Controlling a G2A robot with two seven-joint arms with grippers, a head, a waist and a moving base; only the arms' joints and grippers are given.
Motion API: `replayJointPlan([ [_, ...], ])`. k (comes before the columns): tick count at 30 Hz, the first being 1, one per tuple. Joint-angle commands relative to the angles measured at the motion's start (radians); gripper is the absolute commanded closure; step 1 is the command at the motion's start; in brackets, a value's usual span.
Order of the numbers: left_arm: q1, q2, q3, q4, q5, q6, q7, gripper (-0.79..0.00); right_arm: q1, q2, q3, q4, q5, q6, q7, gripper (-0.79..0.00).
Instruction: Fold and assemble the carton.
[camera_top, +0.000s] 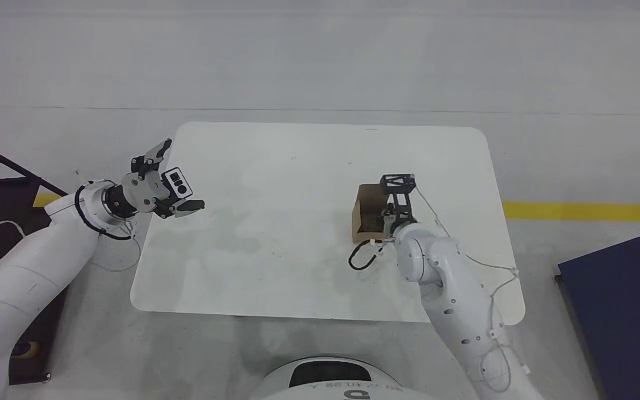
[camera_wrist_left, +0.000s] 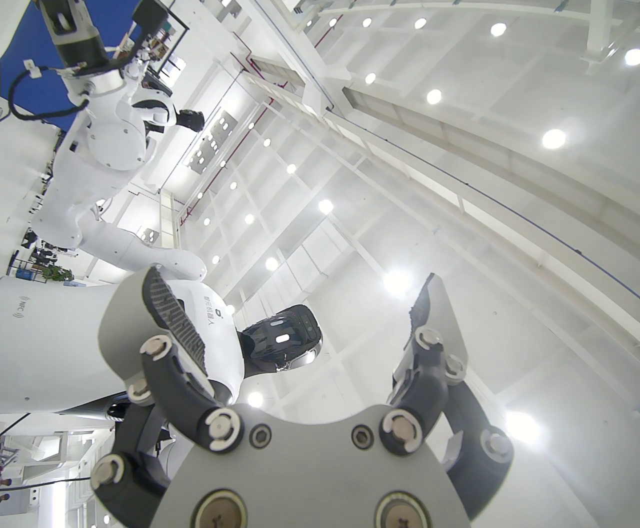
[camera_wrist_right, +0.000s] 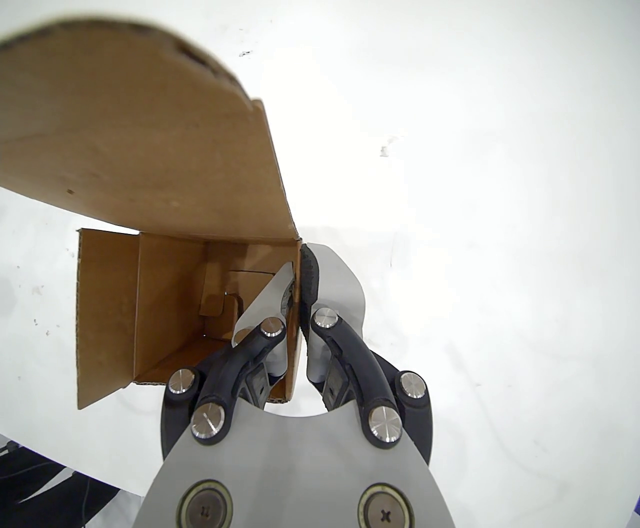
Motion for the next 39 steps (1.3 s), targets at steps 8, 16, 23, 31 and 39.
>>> replayJointPlan([
  [8, 0.000, 0.000, 0.000, 0.000, 0.000, 0.000, 0.000, -0.785, -0.094, 0.005, 0.038, -0.208, -0.009, 0.022, -0.070, -0.376],
  [16, 0.000, 0.000, 0.000, 0.000, 0.000, 0.000, 0.000, -0.785, -0.172, 0.003, 0.095, -0.358, 0.193, -0.024, -0.180, -0.785],
  [23, 0.000, 0.000, 0.000, 0.000, 0.000, 0.000, 0.000, -0.785, -0.172, 0.003, 0.095, -0.358, 0.193, -0.024, -0.180, -0.785],
  [31, 0.000, 0.000, 0.000, 0.000, 0.000, 0.000, 0.000, -0.785, -0.172, 0.003, 0.095, -0.358, 0.193, -0.024, -0.180, -0.785],
  [39, 0.077, -0.044, 0.029, -0.091, 0.048, -0.190, 0.110, -0.785, -0.210, 0.005, 0.197, -0.082, 0.327, -0.246, -0.656, -0.785],
])
